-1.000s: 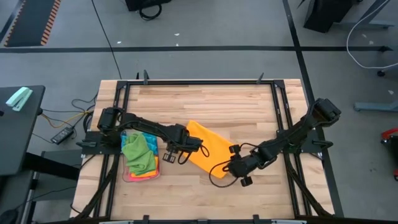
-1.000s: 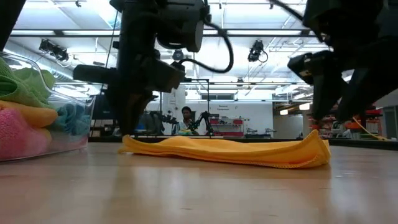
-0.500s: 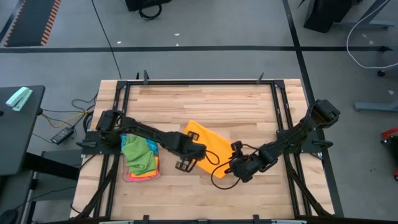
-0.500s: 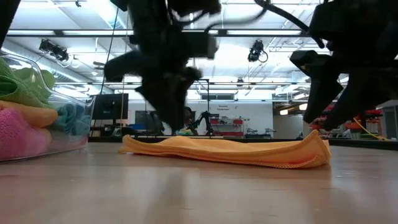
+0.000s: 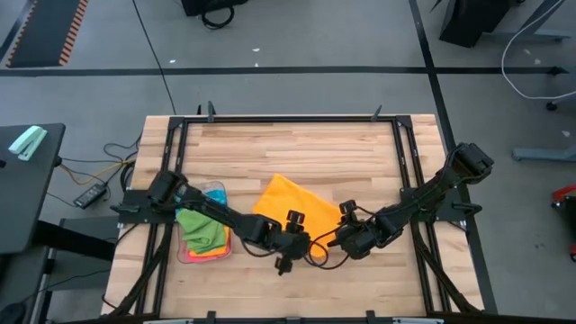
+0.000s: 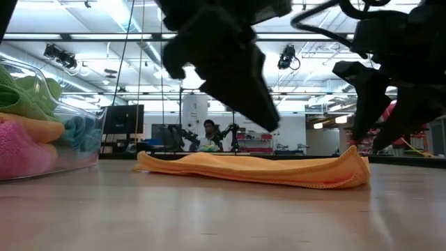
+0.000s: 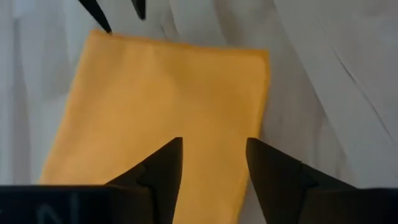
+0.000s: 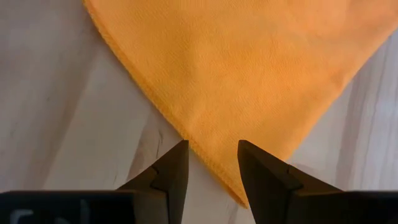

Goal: Fold microfiber towels
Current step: Fold the yellow microfiber cloth

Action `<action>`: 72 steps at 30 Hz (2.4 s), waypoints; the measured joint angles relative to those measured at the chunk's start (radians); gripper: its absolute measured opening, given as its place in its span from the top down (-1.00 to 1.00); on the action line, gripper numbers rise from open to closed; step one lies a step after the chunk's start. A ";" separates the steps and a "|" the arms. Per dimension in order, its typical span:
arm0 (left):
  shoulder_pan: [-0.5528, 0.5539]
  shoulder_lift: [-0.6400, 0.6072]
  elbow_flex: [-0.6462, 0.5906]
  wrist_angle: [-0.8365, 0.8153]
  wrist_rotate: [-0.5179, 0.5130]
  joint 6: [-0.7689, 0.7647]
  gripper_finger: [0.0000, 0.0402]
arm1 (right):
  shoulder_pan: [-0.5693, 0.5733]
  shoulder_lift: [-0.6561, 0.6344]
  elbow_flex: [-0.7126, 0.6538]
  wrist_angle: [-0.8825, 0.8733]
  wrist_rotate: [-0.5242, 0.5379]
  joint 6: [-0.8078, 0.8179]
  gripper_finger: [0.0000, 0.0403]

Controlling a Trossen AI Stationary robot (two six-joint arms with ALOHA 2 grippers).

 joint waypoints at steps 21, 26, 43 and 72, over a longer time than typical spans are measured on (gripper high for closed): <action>-0.099 0.313 0.302 0.111 -0.248 -0.085 -0.05 | 0.099 -0.181 -0.150 0.102 0.101 -0.011 0.27; -0.094 0.335 0.308 0.114 -0.310 -0.136 -0.04 | 0.127 -0.240 -0.195 0.127 0.106 0.007 0.27; -0.117 0.386 0.315 0.127 -0.341 -0.184 0.13 | 0.157 -0.242 -0.209 0.170 0.110 0.018 0.27; -0.088 0.382 0.334 0.036 -0.338 -0.146 0.34 | 0.201 -0.241 -0.208 0.232 0.110 0.027 0.27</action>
